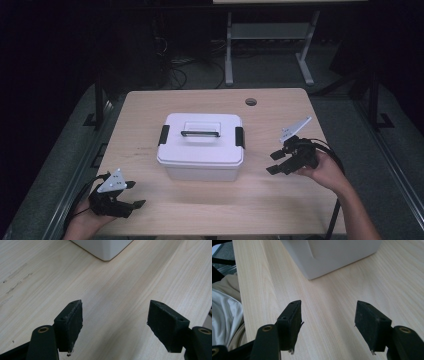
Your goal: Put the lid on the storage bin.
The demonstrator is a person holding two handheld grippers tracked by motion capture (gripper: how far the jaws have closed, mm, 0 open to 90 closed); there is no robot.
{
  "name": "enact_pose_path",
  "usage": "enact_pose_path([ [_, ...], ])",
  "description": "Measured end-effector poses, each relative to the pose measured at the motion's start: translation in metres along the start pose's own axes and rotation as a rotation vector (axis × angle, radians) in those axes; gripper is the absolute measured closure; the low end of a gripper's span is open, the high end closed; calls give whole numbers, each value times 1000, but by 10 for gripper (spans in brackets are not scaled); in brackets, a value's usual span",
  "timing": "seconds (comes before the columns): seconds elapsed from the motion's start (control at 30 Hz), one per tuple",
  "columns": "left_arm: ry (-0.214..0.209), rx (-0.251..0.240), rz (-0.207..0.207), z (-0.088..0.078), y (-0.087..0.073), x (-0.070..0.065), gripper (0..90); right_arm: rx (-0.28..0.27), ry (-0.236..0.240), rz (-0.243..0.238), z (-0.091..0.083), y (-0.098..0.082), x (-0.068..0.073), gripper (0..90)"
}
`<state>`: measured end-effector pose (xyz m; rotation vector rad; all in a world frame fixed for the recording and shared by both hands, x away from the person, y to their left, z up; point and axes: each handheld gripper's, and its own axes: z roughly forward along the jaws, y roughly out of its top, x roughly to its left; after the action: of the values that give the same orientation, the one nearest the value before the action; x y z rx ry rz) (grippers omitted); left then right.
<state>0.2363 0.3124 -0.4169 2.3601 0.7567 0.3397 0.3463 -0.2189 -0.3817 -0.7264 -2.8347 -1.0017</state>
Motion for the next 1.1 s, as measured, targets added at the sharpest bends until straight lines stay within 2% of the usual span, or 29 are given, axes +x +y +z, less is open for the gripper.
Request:
enact_pose_path([
  [1.1, 1, 7, -1, 2, 0, 0, 280, -13, 6, 66, 8, -43, -2, 370],
])
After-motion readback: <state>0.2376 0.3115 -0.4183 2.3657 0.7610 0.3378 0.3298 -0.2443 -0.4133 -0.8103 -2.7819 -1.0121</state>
